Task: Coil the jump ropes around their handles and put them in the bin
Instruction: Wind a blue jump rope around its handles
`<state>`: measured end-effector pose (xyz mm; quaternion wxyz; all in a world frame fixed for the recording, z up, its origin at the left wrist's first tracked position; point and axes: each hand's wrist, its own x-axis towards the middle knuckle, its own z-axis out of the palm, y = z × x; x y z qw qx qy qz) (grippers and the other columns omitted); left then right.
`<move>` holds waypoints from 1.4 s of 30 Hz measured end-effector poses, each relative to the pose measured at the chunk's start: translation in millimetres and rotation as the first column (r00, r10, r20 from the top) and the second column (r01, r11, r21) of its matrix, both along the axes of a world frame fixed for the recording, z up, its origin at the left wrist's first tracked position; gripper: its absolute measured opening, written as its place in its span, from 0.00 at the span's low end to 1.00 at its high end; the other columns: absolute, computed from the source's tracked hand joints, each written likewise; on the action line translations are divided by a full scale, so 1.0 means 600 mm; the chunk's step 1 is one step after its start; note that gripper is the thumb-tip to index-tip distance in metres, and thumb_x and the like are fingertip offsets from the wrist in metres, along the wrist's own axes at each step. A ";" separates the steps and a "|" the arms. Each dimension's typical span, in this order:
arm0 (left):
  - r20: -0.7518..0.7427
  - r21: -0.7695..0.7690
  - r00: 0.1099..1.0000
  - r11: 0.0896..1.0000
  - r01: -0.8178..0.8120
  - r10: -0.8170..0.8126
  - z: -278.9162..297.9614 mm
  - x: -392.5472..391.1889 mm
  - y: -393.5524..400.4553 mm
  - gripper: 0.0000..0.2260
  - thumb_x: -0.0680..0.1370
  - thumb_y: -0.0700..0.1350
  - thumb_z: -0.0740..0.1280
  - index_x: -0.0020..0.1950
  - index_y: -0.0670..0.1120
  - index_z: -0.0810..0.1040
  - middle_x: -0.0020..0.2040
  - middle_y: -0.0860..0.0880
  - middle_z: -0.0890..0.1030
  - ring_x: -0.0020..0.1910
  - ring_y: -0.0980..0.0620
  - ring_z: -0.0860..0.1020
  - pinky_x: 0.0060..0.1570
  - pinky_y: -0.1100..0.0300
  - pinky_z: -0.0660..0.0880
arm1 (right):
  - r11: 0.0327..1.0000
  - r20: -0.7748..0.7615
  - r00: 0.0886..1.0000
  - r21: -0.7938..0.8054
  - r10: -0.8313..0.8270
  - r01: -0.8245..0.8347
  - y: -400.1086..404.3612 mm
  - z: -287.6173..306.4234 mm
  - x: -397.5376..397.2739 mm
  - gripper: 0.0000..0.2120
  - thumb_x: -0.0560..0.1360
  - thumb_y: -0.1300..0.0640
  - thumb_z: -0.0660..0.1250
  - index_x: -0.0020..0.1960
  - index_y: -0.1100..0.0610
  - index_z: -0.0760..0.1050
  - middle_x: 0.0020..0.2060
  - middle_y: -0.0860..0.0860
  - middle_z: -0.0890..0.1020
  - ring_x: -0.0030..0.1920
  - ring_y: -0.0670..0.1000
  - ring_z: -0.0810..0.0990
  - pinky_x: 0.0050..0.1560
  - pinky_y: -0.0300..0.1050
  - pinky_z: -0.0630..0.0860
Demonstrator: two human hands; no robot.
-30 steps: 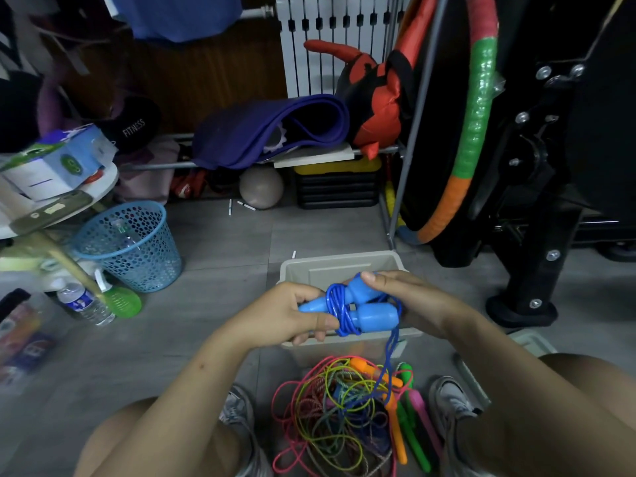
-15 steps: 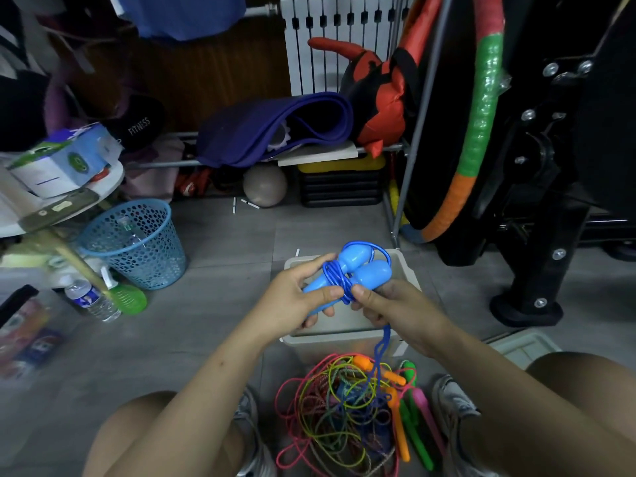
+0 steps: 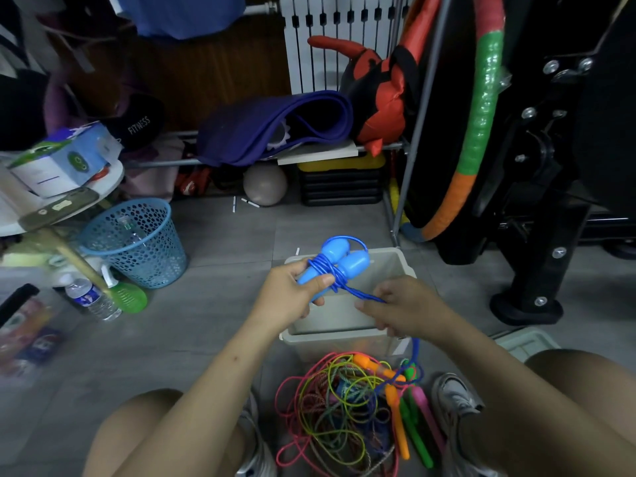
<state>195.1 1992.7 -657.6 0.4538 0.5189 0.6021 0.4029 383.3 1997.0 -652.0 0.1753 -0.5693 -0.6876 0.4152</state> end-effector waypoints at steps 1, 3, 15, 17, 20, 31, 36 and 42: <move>-0.031 0.012 0.999 1.000 -0.025 0.025 -0.001 -0.006 0.004 0.07 0.76 0.41 0.69 0.54 0.44 0.80 0.30 0.46 0.76 0.18 0.60 0.69 0.20 0.68 0.63 | 1.000 0.033 0.999 0.010 0.029 -0.030 0.001 0.002 0.006 0.14 0.75 0.50 0.67 0.34 0.56 0.73 0.25 0.47 0.76 0.25 0.45 0.73 0.30 0.40 0.70; -0.092 0.036 0.995 0.999 -0.034 0.037 -0.001 -0.015 0.009 0.09 0.75 0.42 0.70 0.55 0.46 0.80 0.30 0.47 0.77 0.21 0.59 0.71 0.22 0.67 0.65 | 0.986 0.101 0.993 0.145 0.062 -0.076 0.003 0.006 0.014 0.14 0.77 0.52 0.65 0.33 0.49 0.70 0.27 0.45 0.72 0.29 0.41 0.70 0.36 0.41 0.67; -0.230 -0.193 0.791 0.823 0.534 -0.567 0.009 -0.023 -0.006 0.14 0.72 0.44 0.74 0.52 0.62 0.81 0.34 0.45 0.78 0.32 0.49 0.73 0.26 0.64 0.67 | 0.843 0.157 0.980 0.504 0.125 -0.188 0.015 0.016 0.000 0.11 0.67 0.51 0.75 0.41 0.58 0.78 0.28 0.42 0.69 0.34 0.44 0.69 0.35 0.33 0.62; -0.212 -0.216 0.772 0.799 0.561 -0.600 0.011 -0.024 -0.008 0.12 0.72 0.45 0.74 0.49 0.62 0.81 0.33 0.45 0.78 0.31 0.47 0.71 0.27 0.63 0.66 | 0.880 0.089 0.988 0.451 0.126 -0.153 0.014 0.017 -0.005 0.09 0.66 0.52 0.76 0.38 0.55 0.78 0.26 0.43 0.71 0.32 0.42 0.72 0.34 0.31 0.64; -0.189 -0.197 0.747 0.770 0.607 -0.637 0.018 -0.027 -0.011 0.09 0.73 0.43 0.73 0.49 0.56 0.82 0.31 0.47 0.78 0.24 0.50 0.67 0.26 0.63 0.64 | 0.932 -0.077 0.986 0.344 0.149 -0.114 0.021 0.013 -0.005 0.12 0.65 0.56 0.77 0.34 0.50 0.74 0.25 0.42 0.75 0.30 0.39 0.73 0.33 0.30 0.65; -0.009 -0.173 0.713 0.703 0.690 -0.701 0.022 -0.040 -0.018 0.23 0.65 0.48 0.75 0.59 0.59 0.79 0.34 0.41 0.79 0.29 0.46 0.68 0.23 0.65 0.64 | 0.961 -0.501 0.855 -0.144 0.135 -0.236 0.026 0.019 0.011 0.07 0.60 0.54 0.75 0.33 0.53 0.78 0.27 0.46 0.78 0.29 0.44 0.73 0.32 0.38 0.67; 0.087 -0.123 0.752 0.742 0.659 -0.654 0.024 -0.045 -0.017 0.24 0.66 0.45 0.75 0.61 0.58 0.79 0.35 0.43 0.80 0.27 0.49 0.71 0.24 0.64 0.64 | 0.961 -0.522 0.844 -0.152 0.122 -0.232 0.018 0.028 0.014 0.13 0.67 0.47 0.69 0.40 0.57 0.82 0.35 0.52 0.83 0.34 0.46 0.79 0.36 0.37 0.74; 0.165 -0.069 0.845 0.848 0.525 -0.509 0.030 -0.050 -0.016 0.19 0.69 0.42 0.70 0.60 0.51 0.79 0.30 0.45 0.78 0.20 0.54 0.68 0.22 0.67 0.62 | 0.921 -0.681 0.732 -0.281 0.007 -0.270 -0.002 0.030 0.004 0.27 0.71 0.38 0.51 0.53 0.54 0.79 0.49 0.46 0.85 0.51 0.43 0.82 0.45 0.33 0.77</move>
